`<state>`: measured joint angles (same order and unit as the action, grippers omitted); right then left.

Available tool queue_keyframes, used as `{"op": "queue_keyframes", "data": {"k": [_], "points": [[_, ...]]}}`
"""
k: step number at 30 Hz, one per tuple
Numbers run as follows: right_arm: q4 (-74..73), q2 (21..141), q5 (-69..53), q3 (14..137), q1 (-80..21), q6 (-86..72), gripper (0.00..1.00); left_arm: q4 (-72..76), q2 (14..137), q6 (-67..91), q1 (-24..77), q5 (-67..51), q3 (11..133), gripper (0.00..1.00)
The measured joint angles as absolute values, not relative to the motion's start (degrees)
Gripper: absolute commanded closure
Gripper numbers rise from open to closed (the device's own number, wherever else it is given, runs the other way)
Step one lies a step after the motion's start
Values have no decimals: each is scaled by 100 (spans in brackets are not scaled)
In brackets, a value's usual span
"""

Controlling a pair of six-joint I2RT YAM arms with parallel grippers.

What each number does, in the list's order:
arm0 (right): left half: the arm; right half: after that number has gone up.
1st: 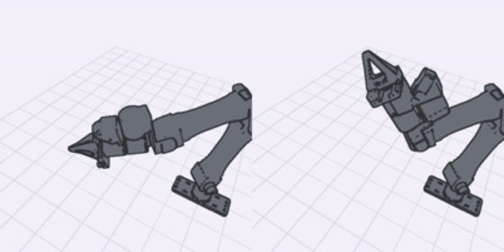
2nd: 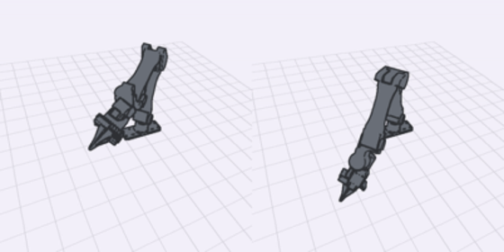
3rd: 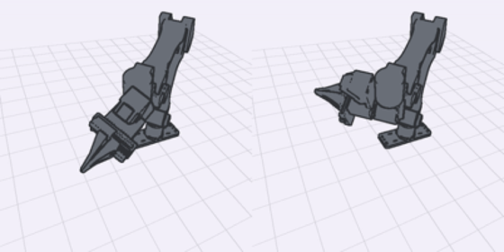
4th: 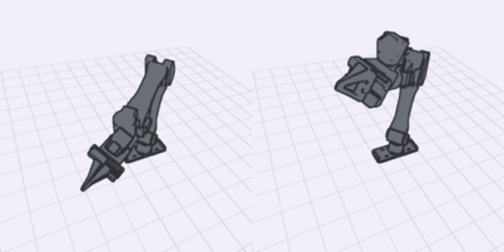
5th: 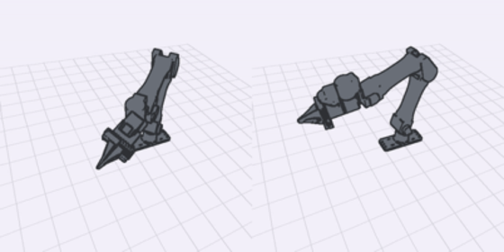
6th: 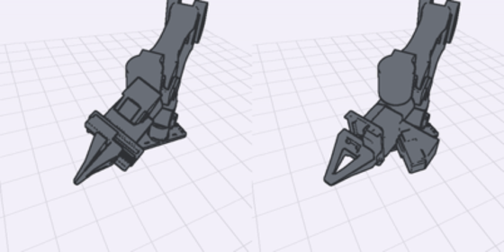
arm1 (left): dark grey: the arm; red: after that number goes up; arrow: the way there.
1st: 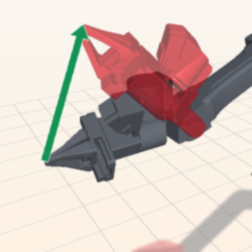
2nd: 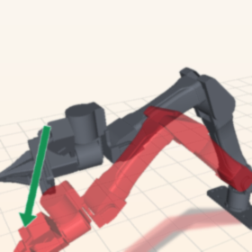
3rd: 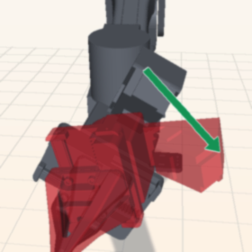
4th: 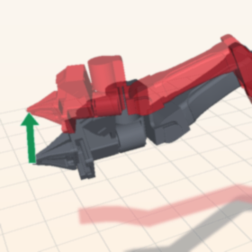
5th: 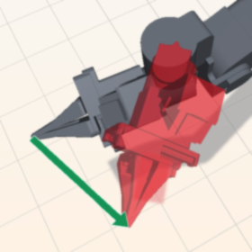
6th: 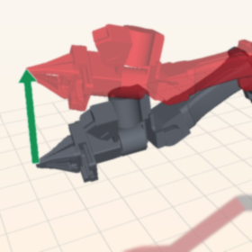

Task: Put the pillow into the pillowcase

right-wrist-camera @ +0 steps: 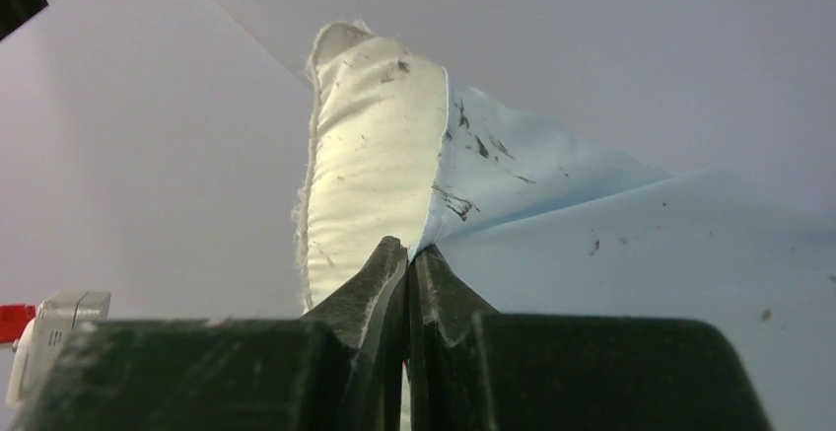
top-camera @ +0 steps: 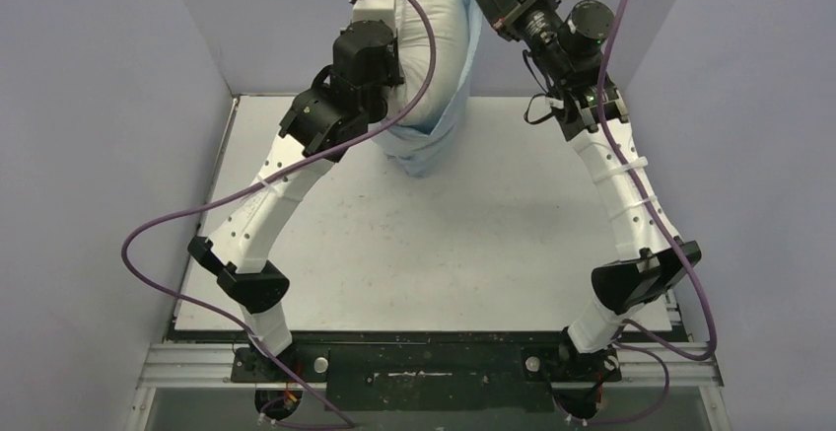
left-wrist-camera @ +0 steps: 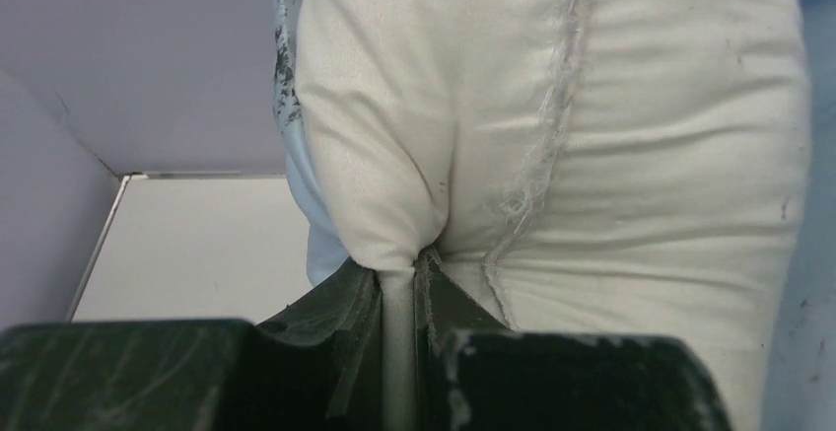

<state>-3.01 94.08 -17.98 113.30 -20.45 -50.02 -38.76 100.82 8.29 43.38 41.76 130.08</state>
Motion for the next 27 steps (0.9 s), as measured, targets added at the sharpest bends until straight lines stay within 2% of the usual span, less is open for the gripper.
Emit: {"op": "queue_keyframes", "data": {"k": [4, 12, 16, 18, 20, 23, 27], "points": [[-454, 9727, -1496, 12180, -2032, -5120, 100, -3966, 10245, 816, 4370, 4014, 13500, 100], [215, 9741, -1623, 11898, -2032, -5795, 100, -3653, 10154, 1033, 4451, 2779, 13211, 100], [108, 9741, -1632, 11692, -1892, -5964, 100, -2735, 9605, 1216, 4851, 2064, 12140, 92], [110, 9712, -1645, 11611, -1756, -6143, 100, -2386, 9397, 1455, 4982, 1675, 11806, 83], [185, 9644, -1699, 11496, -1568, -6386, 100, -2191, 9332, 1640, 5009, 1273, 11767, 72], [250, 9579, -1715, 11478, -1284, -6626, 100, -1990, 9277, 1782, 4984, 961, 11782, 62], [137, 9476, -1717, 11463, -934, -6766, 100, -2233, 9008, 1859, 4971, 1219, 11778, 56]]}}
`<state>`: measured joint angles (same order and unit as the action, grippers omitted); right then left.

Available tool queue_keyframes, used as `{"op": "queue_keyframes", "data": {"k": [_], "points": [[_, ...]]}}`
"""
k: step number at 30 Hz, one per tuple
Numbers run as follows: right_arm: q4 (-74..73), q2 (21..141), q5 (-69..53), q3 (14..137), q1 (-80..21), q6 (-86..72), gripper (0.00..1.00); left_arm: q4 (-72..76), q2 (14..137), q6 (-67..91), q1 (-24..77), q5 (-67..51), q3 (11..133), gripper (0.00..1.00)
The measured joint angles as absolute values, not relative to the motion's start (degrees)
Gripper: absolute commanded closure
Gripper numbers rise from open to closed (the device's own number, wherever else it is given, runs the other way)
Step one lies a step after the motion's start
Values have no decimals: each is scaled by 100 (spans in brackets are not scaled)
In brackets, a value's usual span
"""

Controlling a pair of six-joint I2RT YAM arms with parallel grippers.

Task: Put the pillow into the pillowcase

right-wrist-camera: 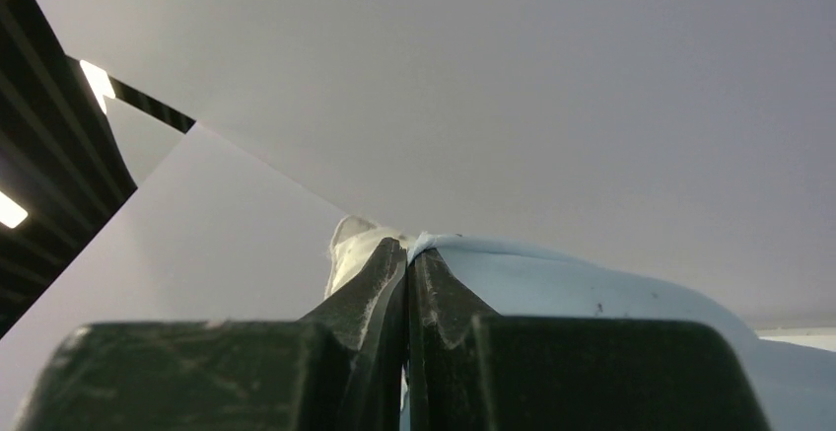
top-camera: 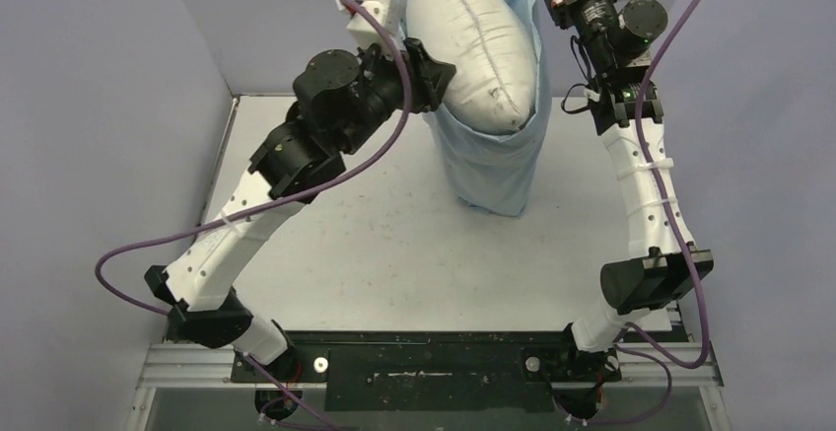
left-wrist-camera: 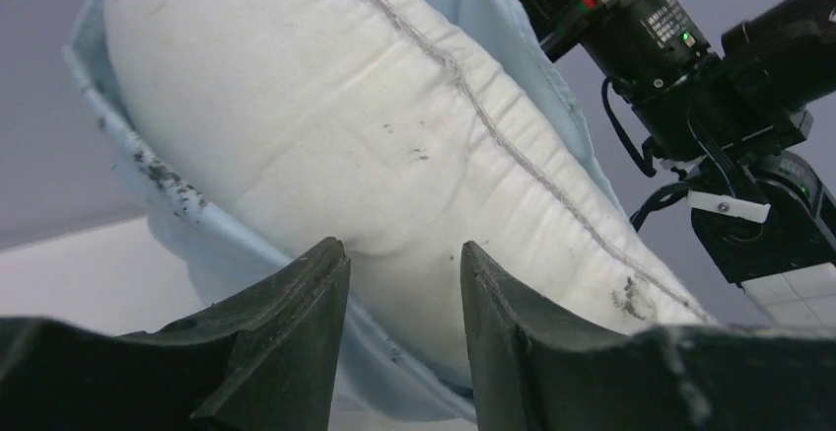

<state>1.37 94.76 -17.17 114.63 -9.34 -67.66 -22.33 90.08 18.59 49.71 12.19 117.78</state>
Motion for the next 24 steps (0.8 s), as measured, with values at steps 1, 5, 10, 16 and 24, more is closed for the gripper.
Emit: {"op": "queue_keyframes", "data": {"k": [1, 5, 10, 16, 24], "points": [[104, 9419, -1715, 11404, -845, -6781, 100, -2397, 8877, 1931, 4971, 1341, 11773, 56], [165, 9109, -1859, 10879, -493, -6844, 100, -2895, 7876, 2344, 4934, 1881, 11190, 57], [296, 9030, -1938, 10558, -421, -6842, 100, -3424, 6925, 2530, 4812, 2792, 10713, 54], [401, 9030, -1933, 10361, -432, -6823, 100, -3487, 7026, 2639, 4209, 2814, 10667, 49], [683, 9015, -1898, 10047, -432, -6941, 100, -2882, 7647, 3500, 3721, 1033, 10232, 51]]}}
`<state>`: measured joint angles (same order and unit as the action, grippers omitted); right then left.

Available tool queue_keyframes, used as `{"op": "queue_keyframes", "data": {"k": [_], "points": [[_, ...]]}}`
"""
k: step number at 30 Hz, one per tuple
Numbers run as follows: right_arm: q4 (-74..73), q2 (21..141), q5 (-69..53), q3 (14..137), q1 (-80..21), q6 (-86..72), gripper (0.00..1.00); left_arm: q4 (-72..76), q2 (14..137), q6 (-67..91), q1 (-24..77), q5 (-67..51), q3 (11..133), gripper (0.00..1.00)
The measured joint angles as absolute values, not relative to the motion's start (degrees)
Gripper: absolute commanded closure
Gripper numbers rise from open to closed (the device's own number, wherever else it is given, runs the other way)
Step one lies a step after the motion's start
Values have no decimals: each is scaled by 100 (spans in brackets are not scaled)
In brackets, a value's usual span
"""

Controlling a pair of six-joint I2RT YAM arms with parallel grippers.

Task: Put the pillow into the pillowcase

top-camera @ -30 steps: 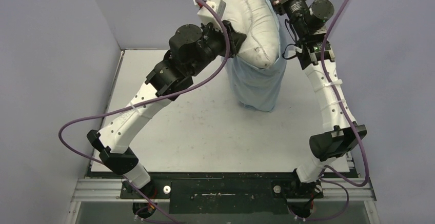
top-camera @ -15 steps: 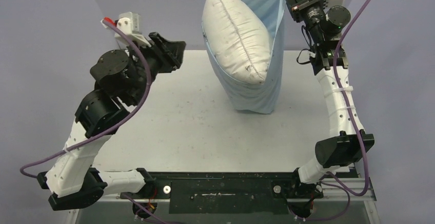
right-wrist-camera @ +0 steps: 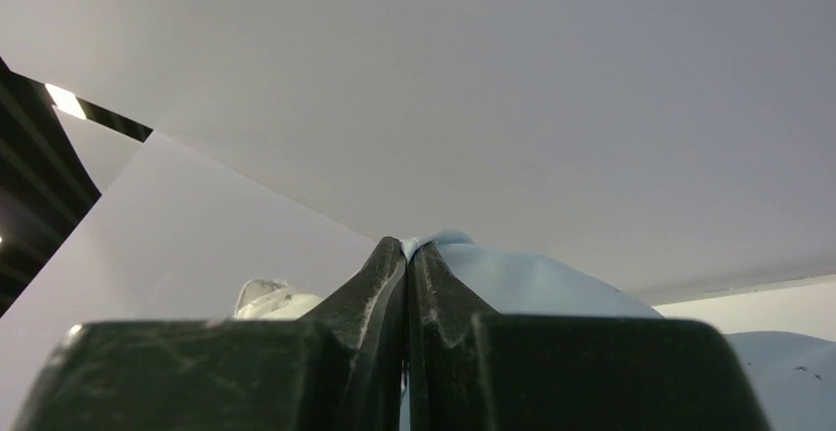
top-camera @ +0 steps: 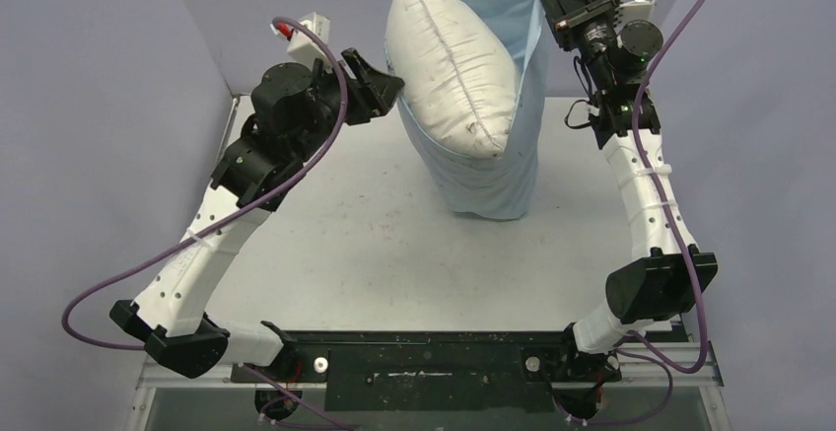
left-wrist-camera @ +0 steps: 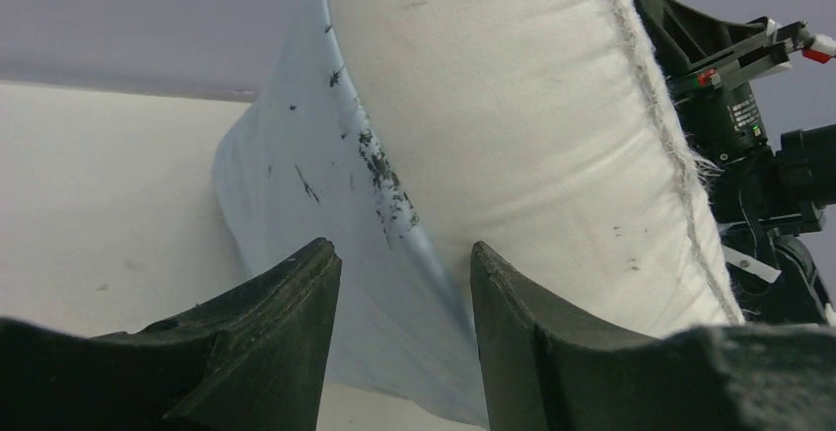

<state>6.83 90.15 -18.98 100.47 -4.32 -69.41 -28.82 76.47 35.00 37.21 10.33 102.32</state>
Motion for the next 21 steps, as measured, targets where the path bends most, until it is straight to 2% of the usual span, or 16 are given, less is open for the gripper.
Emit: {"op": "queue_keyframes", "data": {"k": [6, 17, 19, 21], "points": [[687, 8945, -1848, 9972, -429, -6984, 100, -1761, 7566, 4407, 3155, -38, 9198, 55], [714, 8960, -1966, 10064, -427, -6897, 100, -1302, 7669, 4984, 2491, -705, 8941, 62], [725, 8978, -2047, 10114, -502, -6785, 100, -1094, 7915, 5089, 2436, -934, 9026, 71], [727, 8978, -2086, 10114, -607, -6624, 100, -904, 8125, 5188, 2438, -1114, 9083, 88]]}}
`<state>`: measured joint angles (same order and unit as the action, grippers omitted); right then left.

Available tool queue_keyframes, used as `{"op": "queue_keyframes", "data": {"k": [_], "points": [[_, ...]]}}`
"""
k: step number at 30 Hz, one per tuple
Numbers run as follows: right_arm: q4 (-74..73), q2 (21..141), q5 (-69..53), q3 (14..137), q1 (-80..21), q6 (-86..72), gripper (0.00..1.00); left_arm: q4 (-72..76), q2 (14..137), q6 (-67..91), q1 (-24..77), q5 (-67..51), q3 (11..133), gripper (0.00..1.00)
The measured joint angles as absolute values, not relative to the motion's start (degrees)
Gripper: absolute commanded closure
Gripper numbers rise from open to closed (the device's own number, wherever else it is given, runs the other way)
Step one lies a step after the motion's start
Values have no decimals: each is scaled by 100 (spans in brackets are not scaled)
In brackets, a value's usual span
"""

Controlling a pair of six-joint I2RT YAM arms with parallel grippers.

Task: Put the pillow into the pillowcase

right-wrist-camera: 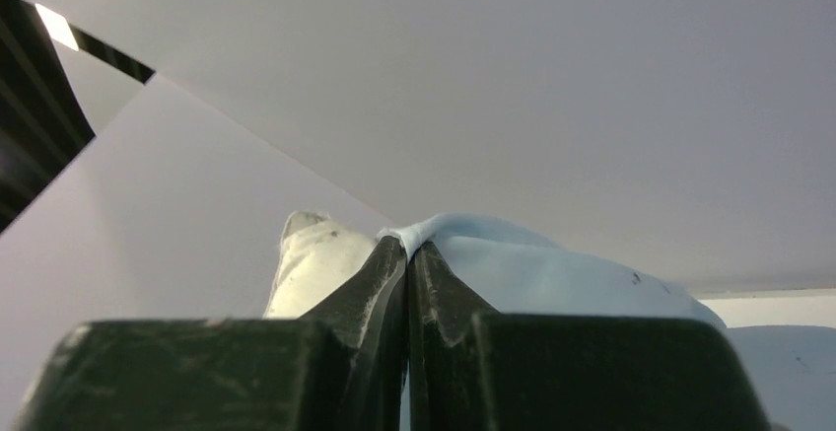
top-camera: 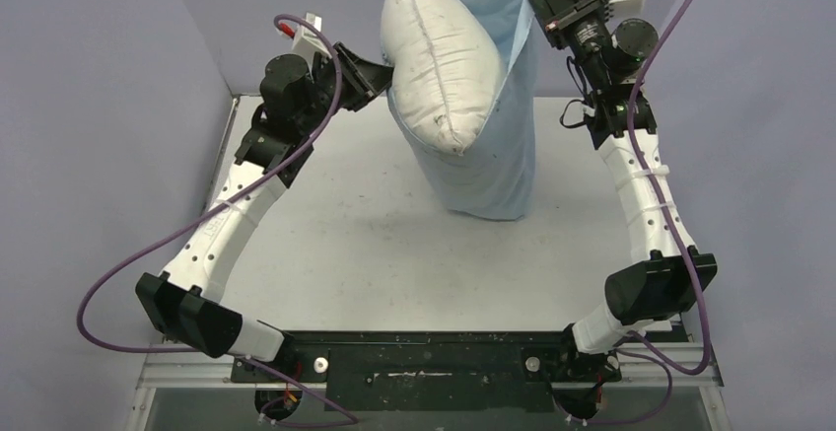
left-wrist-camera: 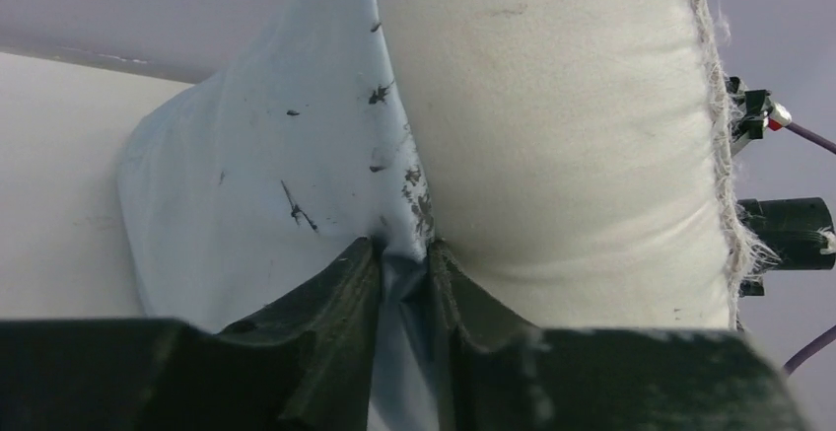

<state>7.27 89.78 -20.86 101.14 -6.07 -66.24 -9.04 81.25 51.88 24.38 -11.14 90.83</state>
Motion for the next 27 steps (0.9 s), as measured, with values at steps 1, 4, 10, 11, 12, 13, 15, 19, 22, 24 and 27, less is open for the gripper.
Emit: {"op": "queue_keyframes", "data": {"k": [1, 4, 10, 11, 12, 13, 15, 19, 22, 24, 27], "points": [[714, 8982, -2110, 10125, -672, -6510, 100, -825, 8204, 5242, 2438, -1192, 9089, 99], [694, 9148, -2228, 10390, -923, -6204, 100, -650, 8256, 5304, 2427, -1284, 9126, 100], [1109, 9284, -2222, 10490, -1505, -5988, 100, -589, 8451, 5459, 2401, -1555, 10151, 100], [1269, 9306, -2156, 10516, -1592, -5959, 100, -694, 8615, 5485, 2366, -1643, 10637, 100], [1457, 9349, -2110, 10593, -1671, -5935, 100, -878, 8812, 5487, 2296, -1732, 11238, 100], [1647, 9417, -2080, 10702, -1747, -5918, 100, -1103, 9050, 5485, 2152, -1800, 12003, 100], [1977, 9535, -2082, 10971, -2014, -5881, 100, -1363, 9343, 5487, 1861, -1826, 13085, 100], [2163, 9498, -2047, 11089, -2823, -5544, 100, -1278, 9286, 5795, 1509, -1979, 13869, 100], [1935, 9513, -2001, 11275, -2932, -5623, 100, -469, 8753, 6331, 1605, -2359, 12820, 100], [1688, 9686, -2051, 11684, -2556, -5876, 100, -93, 8503, 6571, 1669, -2497, 12112, 100], [1297, 9926, -2010, 12003, -1903, -6257, 100, -71, 8602, 6630, 1660, -2497, 11887, 100]]}}
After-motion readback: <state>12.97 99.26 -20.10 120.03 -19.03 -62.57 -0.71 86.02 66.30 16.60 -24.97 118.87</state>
